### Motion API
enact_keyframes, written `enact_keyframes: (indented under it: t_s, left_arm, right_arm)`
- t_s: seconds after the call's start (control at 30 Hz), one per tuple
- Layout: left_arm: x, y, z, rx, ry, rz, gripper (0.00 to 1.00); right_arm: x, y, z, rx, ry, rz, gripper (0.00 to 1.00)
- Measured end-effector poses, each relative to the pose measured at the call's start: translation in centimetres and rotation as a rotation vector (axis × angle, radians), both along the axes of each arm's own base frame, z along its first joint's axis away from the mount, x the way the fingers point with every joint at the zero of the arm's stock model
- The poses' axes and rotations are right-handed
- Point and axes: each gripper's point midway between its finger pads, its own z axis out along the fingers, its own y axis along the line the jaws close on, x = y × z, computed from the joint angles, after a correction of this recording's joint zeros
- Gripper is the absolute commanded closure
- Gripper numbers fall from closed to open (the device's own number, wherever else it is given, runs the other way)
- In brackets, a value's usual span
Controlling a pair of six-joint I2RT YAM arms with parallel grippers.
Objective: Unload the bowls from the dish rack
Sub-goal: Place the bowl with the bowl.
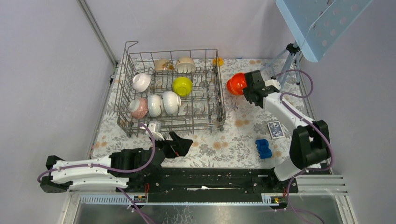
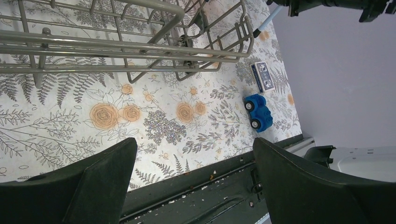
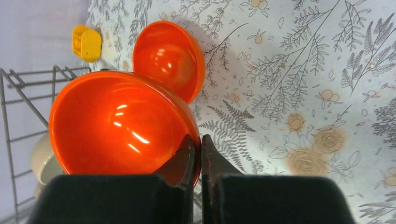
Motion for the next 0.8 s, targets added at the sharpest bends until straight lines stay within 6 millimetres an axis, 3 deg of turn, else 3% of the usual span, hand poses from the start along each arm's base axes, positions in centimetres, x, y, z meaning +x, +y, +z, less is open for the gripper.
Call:
enact_keyframes:
  t_s: [0.27,0.5,0.8]
  left_arm:
    - [-0.2,-0.4,-0.3,-0.006,0.022,-0.006,0.01]
    - [-0.4,-0.9,-0.6,-0.011,0.036,-0.016,0.01]
    - [-0.4,-1.5,-1.0,0.001,0.04,-0.021,0.01]
  right_arm:
    - [2.6,0.2,-1.3,0.017,0.079,-0.132,1.0]
    - [2.5,0.2,-4.0,0.01,0.153,-0.17,1.0]
    - [4.0,0.7,-4.8,0.016,0.155,-0.181,1.0]
